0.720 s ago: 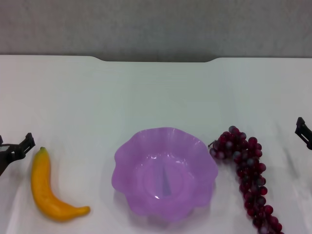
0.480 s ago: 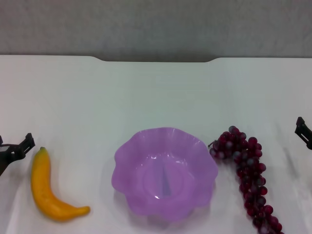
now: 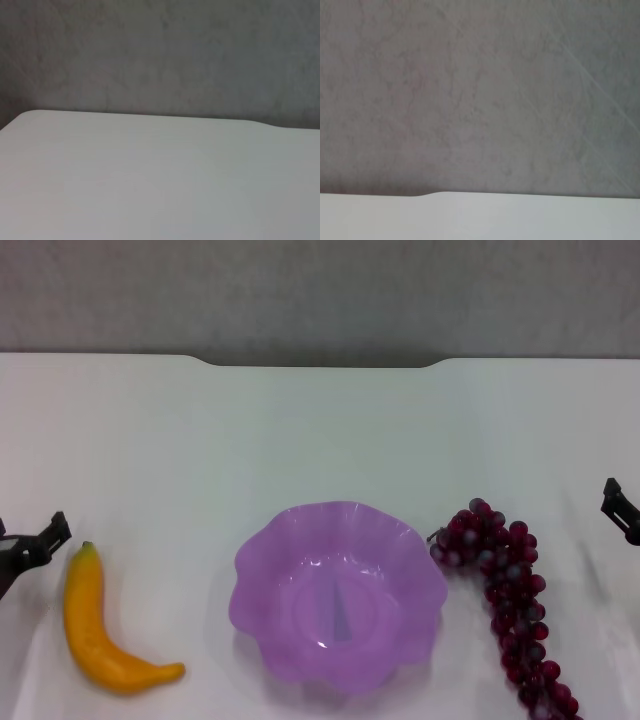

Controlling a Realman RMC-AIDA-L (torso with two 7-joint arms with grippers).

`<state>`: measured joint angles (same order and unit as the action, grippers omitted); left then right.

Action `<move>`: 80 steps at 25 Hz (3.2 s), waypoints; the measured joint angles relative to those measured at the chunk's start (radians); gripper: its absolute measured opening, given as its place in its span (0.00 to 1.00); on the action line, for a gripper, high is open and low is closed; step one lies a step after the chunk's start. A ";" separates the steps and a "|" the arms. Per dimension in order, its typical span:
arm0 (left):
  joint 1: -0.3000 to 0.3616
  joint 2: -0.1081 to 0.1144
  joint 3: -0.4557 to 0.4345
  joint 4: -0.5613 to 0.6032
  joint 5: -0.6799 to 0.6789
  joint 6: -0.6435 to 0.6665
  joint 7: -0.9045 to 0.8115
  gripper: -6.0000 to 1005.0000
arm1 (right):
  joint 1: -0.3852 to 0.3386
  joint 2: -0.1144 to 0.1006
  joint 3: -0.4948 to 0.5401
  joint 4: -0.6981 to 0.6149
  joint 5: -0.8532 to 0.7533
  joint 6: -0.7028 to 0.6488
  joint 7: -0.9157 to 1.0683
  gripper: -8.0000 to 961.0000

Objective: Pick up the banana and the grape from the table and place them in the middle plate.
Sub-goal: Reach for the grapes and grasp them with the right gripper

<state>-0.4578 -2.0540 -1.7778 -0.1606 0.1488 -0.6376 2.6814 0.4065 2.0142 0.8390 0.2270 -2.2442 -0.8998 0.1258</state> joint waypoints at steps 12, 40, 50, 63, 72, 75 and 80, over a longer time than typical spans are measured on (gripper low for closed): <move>0.071 0.013 0.124 -0.185 0.009 -0.064 -0.176 0.88 | 0.003 -0.013 0.005 0.097 -0.119 -0.013 -0.001 0.94; 0.058 0.011 0.121 -0.111 0.001 0.011 -0.123 0.88 | -0.177 -0.013 0.751 1.126 -0.160 1.679 -0.449 0.94; 0.055 0.007 0.121 -0.106 0.000 0.011 -0.123 0.88 | -0.074 -0.014 0.707 0.938 -0.106 1.701 -0.445 0.94; 0.053 0.006 0.120 -0.103 0.000 0.010 -0.123 0.88 | -0.032 -0.014 0.700 0.824 -0.104 1.666 -0.445 0.93; 0.044 0.004 0.126 -0.102 0.000 0.010 -0.123 0.87 | 0.000 -0.010 0.648 0.775 -0.104 1.604 -0.445 0.93; 0.044 0.003 0.125 -0.100 0.000 0.010 -0.123 0.87 | 0.003 -0.009 0.626 0.769 -0.104 1.581 -0.442 0.93; 0.045 0.003 0.120 -0.099 -0.003 0.009 -0.132 0.87 | 0.008 -0.008 0.590 0.752 -0.087 1.549 -0.440 0.93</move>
<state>-0.4133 -2.0509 -1.6579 -0.2598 0.1461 -0.6282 2.5498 0.4146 2.0057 1.4288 0.9795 -2.3313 0.6489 -0.3145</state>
